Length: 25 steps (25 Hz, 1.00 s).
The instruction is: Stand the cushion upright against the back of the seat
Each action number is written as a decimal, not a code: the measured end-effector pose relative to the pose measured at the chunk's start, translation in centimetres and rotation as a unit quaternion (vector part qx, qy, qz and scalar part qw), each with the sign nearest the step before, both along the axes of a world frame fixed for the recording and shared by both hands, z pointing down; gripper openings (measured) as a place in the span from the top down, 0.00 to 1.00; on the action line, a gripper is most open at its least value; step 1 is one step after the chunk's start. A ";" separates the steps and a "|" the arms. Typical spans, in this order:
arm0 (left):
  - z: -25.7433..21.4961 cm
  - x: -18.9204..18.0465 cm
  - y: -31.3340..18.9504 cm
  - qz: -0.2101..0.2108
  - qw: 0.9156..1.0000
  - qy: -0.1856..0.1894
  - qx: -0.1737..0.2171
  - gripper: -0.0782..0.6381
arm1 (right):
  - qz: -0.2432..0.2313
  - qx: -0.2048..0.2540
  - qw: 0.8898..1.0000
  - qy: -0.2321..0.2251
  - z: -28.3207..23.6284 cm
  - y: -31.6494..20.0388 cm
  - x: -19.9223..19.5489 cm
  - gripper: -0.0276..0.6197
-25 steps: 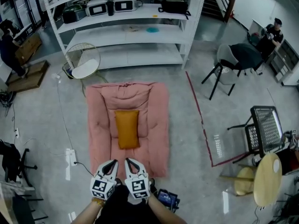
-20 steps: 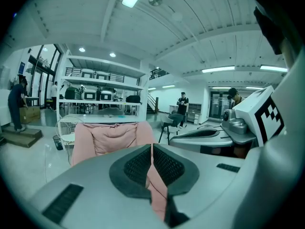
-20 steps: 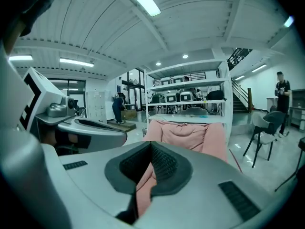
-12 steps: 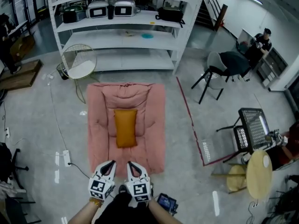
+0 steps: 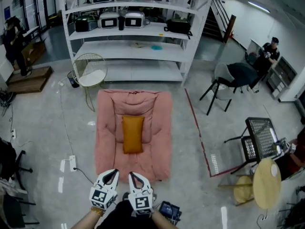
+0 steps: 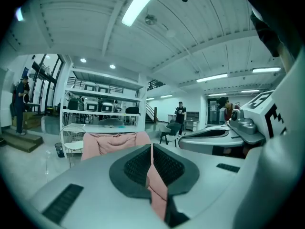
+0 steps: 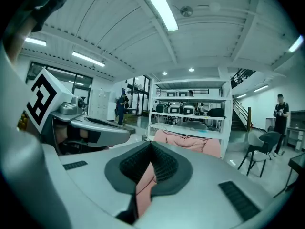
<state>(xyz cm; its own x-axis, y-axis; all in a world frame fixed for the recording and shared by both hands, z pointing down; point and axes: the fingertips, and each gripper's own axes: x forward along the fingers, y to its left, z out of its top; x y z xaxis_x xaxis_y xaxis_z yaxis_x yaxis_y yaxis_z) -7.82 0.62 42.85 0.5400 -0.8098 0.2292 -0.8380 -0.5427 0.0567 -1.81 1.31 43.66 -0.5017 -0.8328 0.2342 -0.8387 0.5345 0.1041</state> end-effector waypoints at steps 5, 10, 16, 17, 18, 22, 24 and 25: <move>-2.4 4.1 5.1 -0.024 1.000 -0.005 -0.005 0.86 | -0.008 0.009 0.999 -0.031 -1.0 4.7 3.8 0.93; -2.6 6.9 10.0 -0.033 0.999 0.008 0.017 0.86 | -0.004 -0.017 0.998 -0.053 0.1 8.4 6.9 0.93; -3.6 7.0 12.8 -0.054 0.998 -0.006 0.020 0.86 | -0.013 -0.024 0.997 -0.070 0.3 10.3 7.7 0.93; -3.6 6.9 13.0 -0.058 0.998 -0.006 0.020 0.85 | -0.014 -0.021 0.997 -0.071 0.2 10.4 7.7 0.93; -3.7 6.9 13.1 -0.061 0.998 -0.006 0.020 0.86 | -0.015 -0.016 0.997 -0.072 0.0 10.5 7.8 0.93; -4.3 7.6 13.1 -0.052 0.998 -0.007 0.031 0.86 | -0.007 0.000 0.997 -0.074 -1.5 11.1 8.2 0.93; -4.9 8.5 13.2 -0.041 0.998 -0.008 0.038 0.85 | -0.001 0.006 0.997 -0.073 -2.2 11.4 8.7 0.93; -5.1 8.9 13.3 -0.034 0.998 -0.009 0.042 0.85 | 0.003 0.007 0.997 -0.073 -2.4 11.6 8.9 0.93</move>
